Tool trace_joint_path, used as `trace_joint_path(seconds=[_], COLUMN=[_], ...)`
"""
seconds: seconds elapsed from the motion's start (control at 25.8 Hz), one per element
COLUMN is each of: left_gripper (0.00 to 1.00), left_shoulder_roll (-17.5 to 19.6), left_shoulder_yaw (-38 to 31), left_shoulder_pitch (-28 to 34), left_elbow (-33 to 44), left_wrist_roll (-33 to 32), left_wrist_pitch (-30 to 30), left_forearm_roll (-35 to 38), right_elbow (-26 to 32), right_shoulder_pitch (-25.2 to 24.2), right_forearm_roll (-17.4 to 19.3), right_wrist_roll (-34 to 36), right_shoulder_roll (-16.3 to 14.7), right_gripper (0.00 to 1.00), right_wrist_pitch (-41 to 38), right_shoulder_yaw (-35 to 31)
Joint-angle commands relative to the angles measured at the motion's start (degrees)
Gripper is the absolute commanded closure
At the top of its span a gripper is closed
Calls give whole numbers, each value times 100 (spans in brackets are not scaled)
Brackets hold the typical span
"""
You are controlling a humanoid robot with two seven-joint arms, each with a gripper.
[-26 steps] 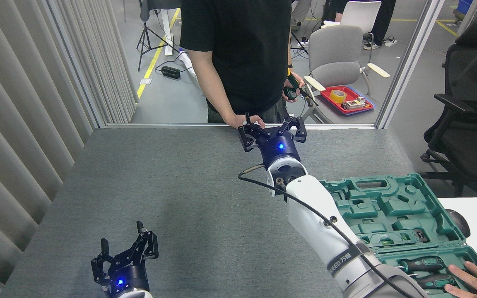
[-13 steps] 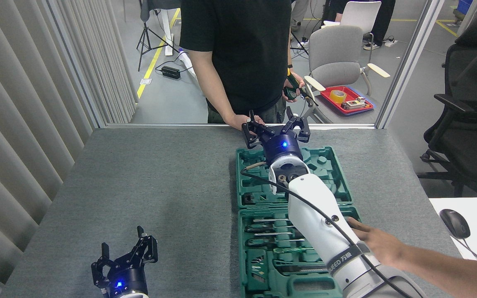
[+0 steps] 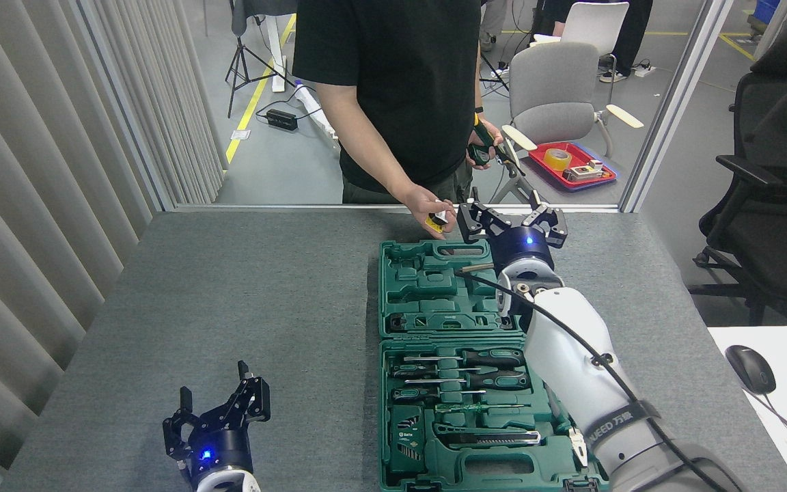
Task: Place and move tape with both arms
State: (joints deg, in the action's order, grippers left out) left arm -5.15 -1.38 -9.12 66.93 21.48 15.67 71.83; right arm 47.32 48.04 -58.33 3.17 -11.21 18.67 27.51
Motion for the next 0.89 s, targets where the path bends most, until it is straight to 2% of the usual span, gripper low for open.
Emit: trace_joint_path(seconds=[0.0,0.08,0.12,0.15,0.31,0.39,0.46,0.54,0.66,0.74,0.85], left_gripper=[1,1,1,1,1,1,1,1,1,1,1], left_shoulder_roll=[41,41,41,41,49,84,164,208,-126,-109,23], left_shoulder_yaw=[15,15,15,15,130,226,209,218,33,-231,-248], left_shoulder_pitch=[-108,-125,-134,-134,-398,-556,-609,-617,-591,-573,-600], left_elbow=[-22,-4,-4,5,-22,-22,-4,-13,31,-22,-294], left_wrist_roll=[-4,5,5,5,49,49,-12,-4,-12,-4,58], left_wrist_pitch=[-2,24,33,33,50,86,51,-248,-899,-1171,-1347], left_forearm_roll=[-11,7,33,60,121,402,807,859,789,534,394], right_elbow=[-285,-478,-663,-935,-1322,-1313,-1313,-1322,-1436,-1551,-1788], right_shoulder_pitch=[153,320,416,504,1199,1383,1392,1339,1260,1190,1181], right_forearm_roll=[296,296,313,305,305,296,296,305,305,314,314], right_wrist_roll=[-1,-18,-194,-651,-3656,-4615,-4887,-4887,-4923,-4940,-4940], right_shoulder_roll=[-364,-487,-487,-478,-505,-522,-531,-549,-540,-540,-505], right_gripper=[0,0,0,0,0,0,0,0,1,3,3], right_wrist_pitch=[-56,-302,-355,-355,-329,-346,-364,-355,-276,-56,199], right_shoulder_yaw=[18,79,97,123,343,343,343,343,360,352,334])
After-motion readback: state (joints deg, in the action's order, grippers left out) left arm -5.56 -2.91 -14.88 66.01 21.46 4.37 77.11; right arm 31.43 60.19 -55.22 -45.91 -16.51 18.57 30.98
